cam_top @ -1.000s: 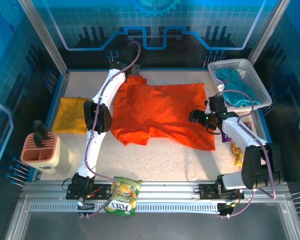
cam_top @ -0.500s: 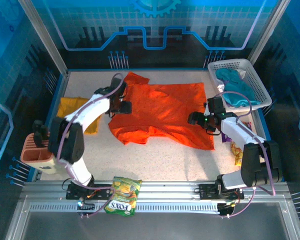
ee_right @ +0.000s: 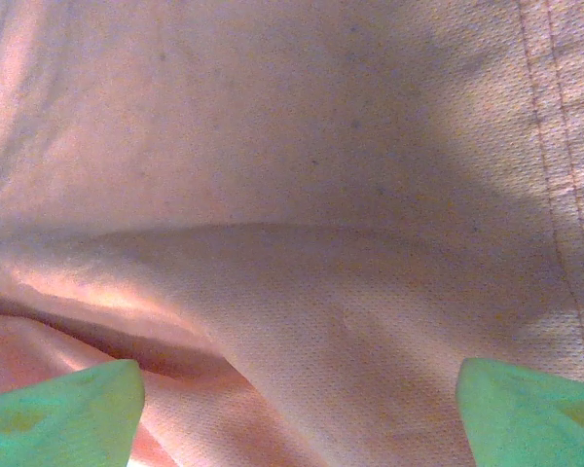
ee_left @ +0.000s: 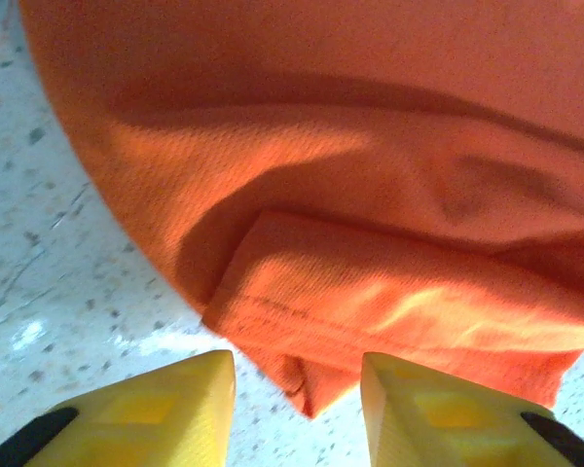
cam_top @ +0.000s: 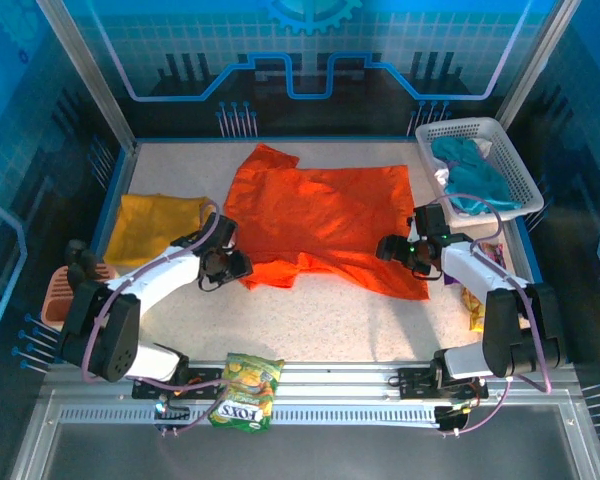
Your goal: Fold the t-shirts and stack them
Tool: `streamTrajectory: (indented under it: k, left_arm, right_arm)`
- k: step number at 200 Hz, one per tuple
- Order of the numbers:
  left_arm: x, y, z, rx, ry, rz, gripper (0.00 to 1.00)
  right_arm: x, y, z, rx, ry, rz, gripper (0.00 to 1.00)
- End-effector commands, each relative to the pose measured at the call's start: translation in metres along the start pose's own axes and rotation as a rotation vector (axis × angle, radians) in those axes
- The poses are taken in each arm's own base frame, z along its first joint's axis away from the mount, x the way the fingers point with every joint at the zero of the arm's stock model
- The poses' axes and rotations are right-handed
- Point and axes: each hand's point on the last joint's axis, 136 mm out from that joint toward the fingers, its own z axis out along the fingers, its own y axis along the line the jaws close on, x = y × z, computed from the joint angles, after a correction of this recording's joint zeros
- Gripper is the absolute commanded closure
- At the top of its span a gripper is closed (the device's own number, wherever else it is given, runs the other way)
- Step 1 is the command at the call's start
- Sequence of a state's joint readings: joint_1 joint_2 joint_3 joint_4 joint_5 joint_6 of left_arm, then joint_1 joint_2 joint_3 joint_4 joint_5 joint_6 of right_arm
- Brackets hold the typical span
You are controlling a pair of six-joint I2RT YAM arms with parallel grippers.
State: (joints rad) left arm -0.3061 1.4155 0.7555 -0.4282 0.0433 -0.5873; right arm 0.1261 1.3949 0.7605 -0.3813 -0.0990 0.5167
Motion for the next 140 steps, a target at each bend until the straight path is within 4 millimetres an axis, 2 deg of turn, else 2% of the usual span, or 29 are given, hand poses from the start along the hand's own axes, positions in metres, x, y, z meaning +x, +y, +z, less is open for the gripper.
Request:
streamTrajectory:
  k: [1, 29, 75, 140]
  left_arm:
    - [-0.005, -0.01, 0.011, 0.049, -0.004, -0.03, 0.65]
    - [-0.002, 0.003, 0.014, -0.024, 0.01, -0.007, 0.66]
    - [-0.01, 0.016, -0.002, -0.103, -0.043, 0.039, 0.66]
    - [-0.014, 0.018, 0.014, -0.134, -0.029, 0.061, 0.66]
  right_arm:
    - [-0.003, 0.01, -0.009, -0.028, -0.019, -0.015, 0.16]
    - [-0.004, 0.009, -0.01, -0.022, -0.023, -0.017, 0.16]
    - [-0.003, 0.01, -0.007, -0.033, -0.011, -0.011, 0.17]
    - [-0.004, 0.011, -0.007, -0.033, -0.009, -0.014, 0.18]
